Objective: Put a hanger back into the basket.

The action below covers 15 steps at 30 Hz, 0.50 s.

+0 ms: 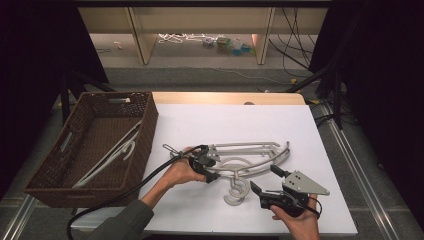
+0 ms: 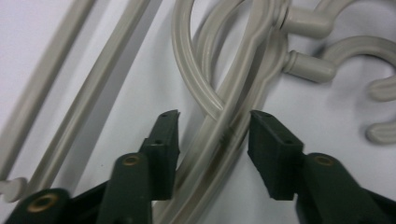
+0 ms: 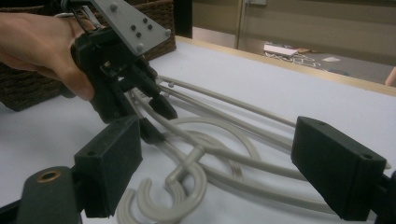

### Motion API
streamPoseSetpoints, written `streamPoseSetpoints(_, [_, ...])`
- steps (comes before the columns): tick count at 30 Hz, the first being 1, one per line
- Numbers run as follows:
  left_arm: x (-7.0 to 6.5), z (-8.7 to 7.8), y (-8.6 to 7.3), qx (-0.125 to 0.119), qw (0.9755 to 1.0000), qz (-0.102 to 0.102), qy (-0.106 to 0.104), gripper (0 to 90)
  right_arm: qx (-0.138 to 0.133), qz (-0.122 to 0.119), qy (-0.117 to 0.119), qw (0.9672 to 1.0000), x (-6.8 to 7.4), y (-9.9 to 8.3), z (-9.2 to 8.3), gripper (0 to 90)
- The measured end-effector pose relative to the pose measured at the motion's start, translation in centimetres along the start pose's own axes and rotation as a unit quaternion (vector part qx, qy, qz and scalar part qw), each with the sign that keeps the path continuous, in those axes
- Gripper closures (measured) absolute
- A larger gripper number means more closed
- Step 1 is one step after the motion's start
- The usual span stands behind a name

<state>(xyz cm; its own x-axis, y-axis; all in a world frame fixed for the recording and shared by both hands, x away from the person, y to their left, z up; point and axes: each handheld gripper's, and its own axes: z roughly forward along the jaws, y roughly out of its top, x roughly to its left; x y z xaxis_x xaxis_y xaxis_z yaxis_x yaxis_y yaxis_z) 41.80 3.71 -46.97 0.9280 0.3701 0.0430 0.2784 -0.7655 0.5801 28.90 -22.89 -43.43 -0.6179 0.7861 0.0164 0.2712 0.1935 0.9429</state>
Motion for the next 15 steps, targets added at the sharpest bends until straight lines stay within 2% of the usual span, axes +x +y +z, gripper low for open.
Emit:
streamPoseSetpoints(1, [-0.01, -0.04, -0.02, -0.001, 1.0000, -0.001, -0.005, 57.9, 0.001, 0.000, 0.000, 1.0000, 0.00, -0.01, -0.01, 17.1])
streamPoseSetpoints(2, [0.05, -0.15, -0.02, 0.003, 0.9999, 0.010, -0.004, 59.9, 0.000, 0.000, 0.001, 1.0000, 0.00, -0.03, -0.01, 17.1])
streamPoseSetpoints(4, [-0.08, -0.28, 0.00, -0.002, 0.9999, 0.014, -0.006, 64.3, -0.002, 0.001, 0.000, 1.0000, -0.02, -0.01, 0.00, 17.1])
streamPoseSetpoints(5, [-0.03, -0.40, 0.02, -0.002, 0.9997, 0.023, -0.006, 65.9, -0.001, 0.001, 0.000, 1.0000, -0.03, -0.02, 0.00, 17.1])
streamPoseSetpoints(7, [-0.03, -0.53, 0.04, -0.004, 0.9997, 0.023, -0.008, 68.6, 0.001, 0.001, 0.000, 1.0000, -0.01, -0.04, -0.02, 17.1])
streamPoseSetpoints(9, [-0.04, -0.52, 0.02, -0.003, 0.9995, 0.029, -0.007, 69.2, -0.007, 0.004, 0.005, 1.0000, 0.05, -0.05, 0.12, 17.1])
streamPoseSetpoints(10, [0.11, -0.69, 0.03, 0.009, 0.9988, 0.047, -0.007, 69.1, -0.001, 0.001, -0.001, 1.0000, 0.05, -0.04, 0.04, 17.1])
streamPoseSetpoints(11, [0.01, -0.53, -0.01, -0.002, 0.9995, 0.031, -0.009, 68.9, 0.000, 0.001, 0.000, 1.0000, 0.05, -0.06, 0.04, 17.1])
streamPoseSetpoints(15, [0.11, -0.34, -0.17, 0.011, 0.9990, 0.042, -0.006, 62.3, 0.000, 0.001, -0.001, 1.0000, 0.05, -0.05, 0.06, 17.4])
